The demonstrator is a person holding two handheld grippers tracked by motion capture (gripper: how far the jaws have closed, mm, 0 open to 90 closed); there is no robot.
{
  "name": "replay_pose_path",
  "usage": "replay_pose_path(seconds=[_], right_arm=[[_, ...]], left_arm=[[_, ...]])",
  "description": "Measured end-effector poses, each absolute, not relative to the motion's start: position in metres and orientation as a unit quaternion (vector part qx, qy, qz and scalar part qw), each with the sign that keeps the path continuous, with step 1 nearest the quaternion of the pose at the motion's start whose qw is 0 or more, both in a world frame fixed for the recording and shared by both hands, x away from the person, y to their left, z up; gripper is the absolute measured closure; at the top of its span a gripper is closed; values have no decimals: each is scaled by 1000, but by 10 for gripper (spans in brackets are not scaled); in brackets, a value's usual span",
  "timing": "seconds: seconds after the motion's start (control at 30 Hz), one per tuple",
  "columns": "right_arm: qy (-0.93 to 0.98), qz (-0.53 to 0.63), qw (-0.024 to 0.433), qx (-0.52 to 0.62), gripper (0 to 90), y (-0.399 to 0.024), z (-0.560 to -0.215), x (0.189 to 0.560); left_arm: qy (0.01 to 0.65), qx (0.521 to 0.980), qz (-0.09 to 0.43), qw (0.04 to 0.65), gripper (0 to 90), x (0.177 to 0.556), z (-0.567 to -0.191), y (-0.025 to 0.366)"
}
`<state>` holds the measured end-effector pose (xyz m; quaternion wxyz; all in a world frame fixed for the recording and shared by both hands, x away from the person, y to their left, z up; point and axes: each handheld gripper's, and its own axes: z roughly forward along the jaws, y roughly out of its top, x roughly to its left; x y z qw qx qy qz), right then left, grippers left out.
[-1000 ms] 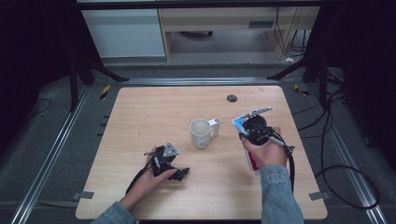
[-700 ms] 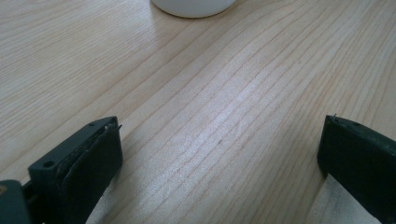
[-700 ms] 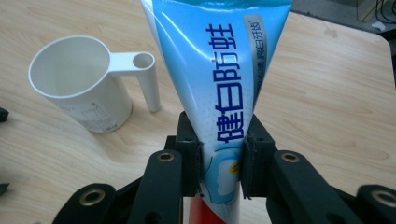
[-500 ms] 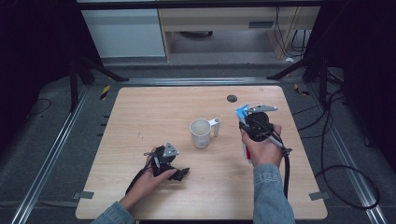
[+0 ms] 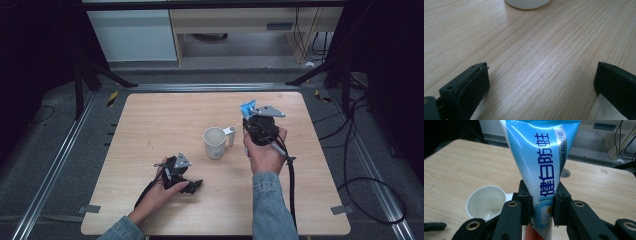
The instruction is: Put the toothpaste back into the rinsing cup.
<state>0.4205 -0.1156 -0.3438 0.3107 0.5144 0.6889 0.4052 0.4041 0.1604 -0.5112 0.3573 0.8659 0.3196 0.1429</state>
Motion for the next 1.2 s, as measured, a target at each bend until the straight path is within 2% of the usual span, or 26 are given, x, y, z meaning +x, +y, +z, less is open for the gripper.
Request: replay_pose_path(seconds=[0.17,0.33,0.73,1.2], right_arm=[[671,426,341,501,726,-107,-330,420],[662,439,352,495,726,-98,-318,426],[652,472,352,477,724,-74,-304,443],[637,505,353,463,724,-55,-310,451]], left_arm=[[320,866,143,357,0,404,-511,160],[320,866,143,357,0,404,-511,160],[320,866,143,357,0,404,-511,160],[319,866,143,357,0,404,-511,161]])
